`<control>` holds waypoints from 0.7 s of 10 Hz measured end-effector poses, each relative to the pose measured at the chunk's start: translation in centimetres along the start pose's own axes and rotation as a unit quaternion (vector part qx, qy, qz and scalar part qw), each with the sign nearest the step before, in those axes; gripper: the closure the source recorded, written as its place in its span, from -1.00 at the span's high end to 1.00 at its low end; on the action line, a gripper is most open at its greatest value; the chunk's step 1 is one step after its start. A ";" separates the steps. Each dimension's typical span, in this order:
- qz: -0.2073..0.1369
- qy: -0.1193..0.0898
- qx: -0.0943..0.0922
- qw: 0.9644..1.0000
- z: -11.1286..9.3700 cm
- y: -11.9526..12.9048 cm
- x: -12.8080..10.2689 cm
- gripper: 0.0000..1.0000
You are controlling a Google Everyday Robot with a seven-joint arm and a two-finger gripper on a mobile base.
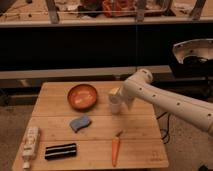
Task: Pick up the ceramic cup
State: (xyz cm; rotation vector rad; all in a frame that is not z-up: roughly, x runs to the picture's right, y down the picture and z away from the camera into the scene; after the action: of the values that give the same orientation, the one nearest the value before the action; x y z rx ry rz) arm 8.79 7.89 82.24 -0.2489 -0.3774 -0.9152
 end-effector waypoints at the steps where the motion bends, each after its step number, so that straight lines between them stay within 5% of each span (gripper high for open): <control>1: -0.001 -0.003 0.001 1.000 0.5 0.0 0.0 0.60; 7: -0.009 -0.008 0.002 1.000 1.8 0.3 0.0 0.60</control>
State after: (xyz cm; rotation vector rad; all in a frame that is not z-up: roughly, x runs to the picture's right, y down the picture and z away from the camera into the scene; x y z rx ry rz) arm 8.67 8.71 83.84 -0.2493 -0.3975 -0.9298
